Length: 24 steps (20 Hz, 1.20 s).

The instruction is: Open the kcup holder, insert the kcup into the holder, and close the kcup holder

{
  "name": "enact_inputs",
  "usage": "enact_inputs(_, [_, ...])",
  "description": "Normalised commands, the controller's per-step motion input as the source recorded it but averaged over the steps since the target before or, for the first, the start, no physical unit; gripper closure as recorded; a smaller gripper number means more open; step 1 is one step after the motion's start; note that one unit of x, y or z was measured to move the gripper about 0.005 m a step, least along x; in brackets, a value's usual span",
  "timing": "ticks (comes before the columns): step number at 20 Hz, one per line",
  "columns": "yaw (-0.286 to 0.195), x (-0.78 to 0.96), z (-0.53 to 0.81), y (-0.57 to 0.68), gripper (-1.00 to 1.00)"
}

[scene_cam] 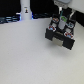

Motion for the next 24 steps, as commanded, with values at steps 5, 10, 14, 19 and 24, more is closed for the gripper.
enact_inputs(5, [0.022, 0.04, -0.20, 0.03, 1.00])
enact_inputs(10, [0.022, 0.11, -0.17, 0.08, 1.00])
enact_inputs(14, [0.033, 0.12, -0.09, 0.13, 1.00])
enact_inputs(19, [0.051, 0.11, 0.07, 0.15, -1.00])
enact_inputs(24, [0.078, 0.20, 0.38, 0.02, -1.00])
